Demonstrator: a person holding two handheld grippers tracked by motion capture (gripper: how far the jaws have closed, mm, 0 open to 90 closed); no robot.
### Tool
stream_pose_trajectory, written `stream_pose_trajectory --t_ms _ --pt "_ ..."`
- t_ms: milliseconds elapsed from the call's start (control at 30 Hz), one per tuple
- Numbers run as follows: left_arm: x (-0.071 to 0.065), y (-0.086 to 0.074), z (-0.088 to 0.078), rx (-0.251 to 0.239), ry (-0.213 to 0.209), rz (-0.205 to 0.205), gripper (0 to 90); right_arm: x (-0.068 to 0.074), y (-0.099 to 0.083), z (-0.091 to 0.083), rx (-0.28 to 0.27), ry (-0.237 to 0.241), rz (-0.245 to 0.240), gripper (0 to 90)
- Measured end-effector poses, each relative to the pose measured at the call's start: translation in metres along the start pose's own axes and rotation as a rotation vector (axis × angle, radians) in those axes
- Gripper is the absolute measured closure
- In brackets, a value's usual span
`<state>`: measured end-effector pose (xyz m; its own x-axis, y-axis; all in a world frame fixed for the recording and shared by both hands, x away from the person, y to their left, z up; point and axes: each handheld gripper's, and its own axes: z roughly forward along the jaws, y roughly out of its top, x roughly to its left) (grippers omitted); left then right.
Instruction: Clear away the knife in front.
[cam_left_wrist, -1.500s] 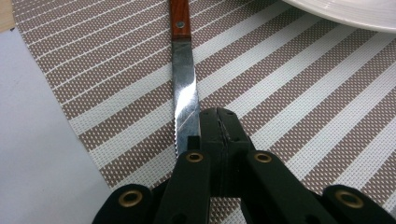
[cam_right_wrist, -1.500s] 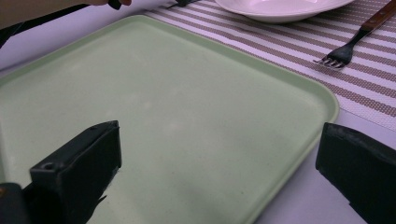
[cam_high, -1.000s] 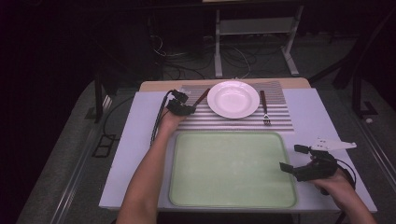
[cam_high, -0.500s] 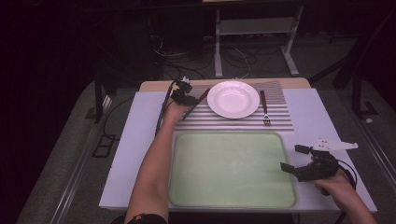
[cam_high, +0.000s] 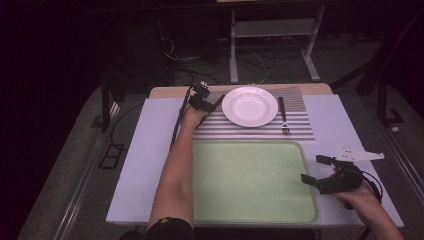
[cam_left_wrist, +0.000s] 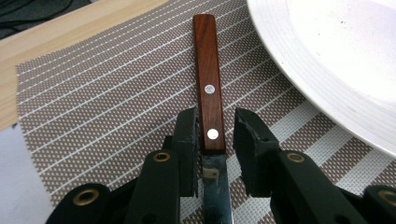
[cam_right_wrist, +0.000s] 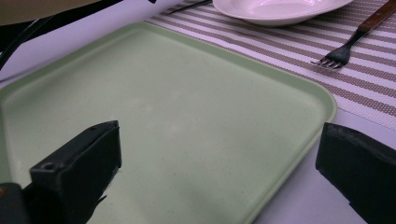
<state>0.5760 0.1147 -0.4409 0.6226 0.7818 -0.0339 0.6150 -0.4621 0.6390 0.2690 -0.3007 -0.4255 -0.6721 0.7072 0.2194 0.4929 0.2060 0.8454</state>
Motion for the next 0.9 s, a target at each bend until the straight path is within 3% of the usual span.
stream_pose_trajectory --t_ms 900 --pt "0.0044 -0.0017 0.0008 -0.008 -0.009 -0.025 77.2 0.0001 0.0001 0.0006 -0.001 -0.001 0.004 0.4"
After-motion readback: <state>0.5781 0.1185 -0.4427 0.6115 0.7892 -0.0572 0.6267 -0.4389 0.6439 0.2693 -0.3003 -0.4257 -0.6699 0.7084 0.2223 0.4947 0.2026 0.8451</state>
